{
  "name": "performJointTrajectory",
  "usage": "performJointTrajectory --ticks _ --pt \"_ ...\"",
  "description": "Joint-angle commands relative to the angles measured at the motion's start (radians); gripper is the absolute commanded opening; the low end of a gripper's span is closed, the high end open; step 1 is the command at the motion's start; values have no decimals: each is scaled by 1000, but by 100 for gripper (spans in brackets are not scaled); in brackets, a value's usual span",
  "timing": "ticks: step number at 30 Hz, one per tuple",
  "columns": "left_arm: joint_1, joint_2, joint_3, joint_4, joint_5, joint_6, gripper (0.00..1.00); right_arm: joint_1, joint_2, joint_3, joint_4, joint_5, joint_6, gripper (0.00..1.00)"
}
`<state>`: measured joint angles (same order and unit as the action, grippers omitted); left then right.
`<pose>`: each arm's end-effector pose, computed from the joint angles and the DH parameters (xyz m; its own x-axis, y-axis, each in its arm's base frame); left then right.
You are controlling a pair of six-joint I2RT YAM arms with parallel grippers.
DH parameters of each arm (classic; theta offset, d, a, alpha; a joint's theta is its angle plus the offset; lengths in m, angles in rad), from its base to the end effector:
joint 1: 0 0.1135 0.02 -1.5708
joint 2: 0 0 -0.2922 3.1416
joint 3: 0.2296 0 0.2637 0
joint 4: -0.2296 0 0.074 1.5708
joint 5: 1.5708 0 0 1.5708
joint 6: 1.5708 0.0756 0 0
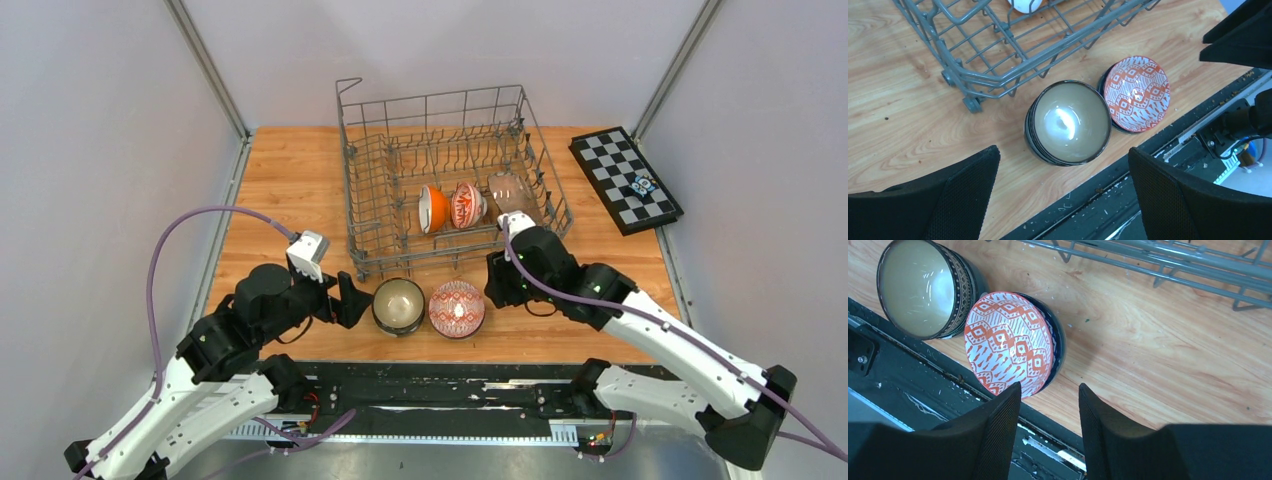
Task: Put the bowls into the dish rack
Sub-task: Pick up the bowl from the center of the board.
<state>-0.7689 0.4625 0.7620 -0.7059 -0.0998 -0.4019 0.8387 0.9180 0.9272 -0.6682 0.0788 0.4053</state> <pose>0.0938 -0.0803 0.3180 -0.5064 -0.0516 -0.8608 0.4651 0.8242 -0.3231 0.1494 0.1573 0.3165 -0.6521 -0.1375 -0.7456 -0.4818 0.8345 0.2674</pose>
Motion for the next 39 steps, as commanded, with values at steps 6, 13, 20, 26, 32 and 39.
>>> performJointTrajectory --ticks 6,13,20,26,32,39 --pt "5 -15 -6 -15 42 -24 100 45 159 -10 70 27 40 44" --pt "5 -28 -20 -7 34 -26 100 57 246 -14 91 55 48 37" --pt "4 -30 -30 2 38 -28 100 79 309 -17 102 89 49 34" --pt "4 -35 -32 5 45 -29 100 100 352 -15 101 124 50 29" --pt "3 -35 -35 8 46 -28 100 134 365 2 86 176 52 3" --pt "5 -35 -33 6 50 -31 100 164 337 20 58 234 61 3"
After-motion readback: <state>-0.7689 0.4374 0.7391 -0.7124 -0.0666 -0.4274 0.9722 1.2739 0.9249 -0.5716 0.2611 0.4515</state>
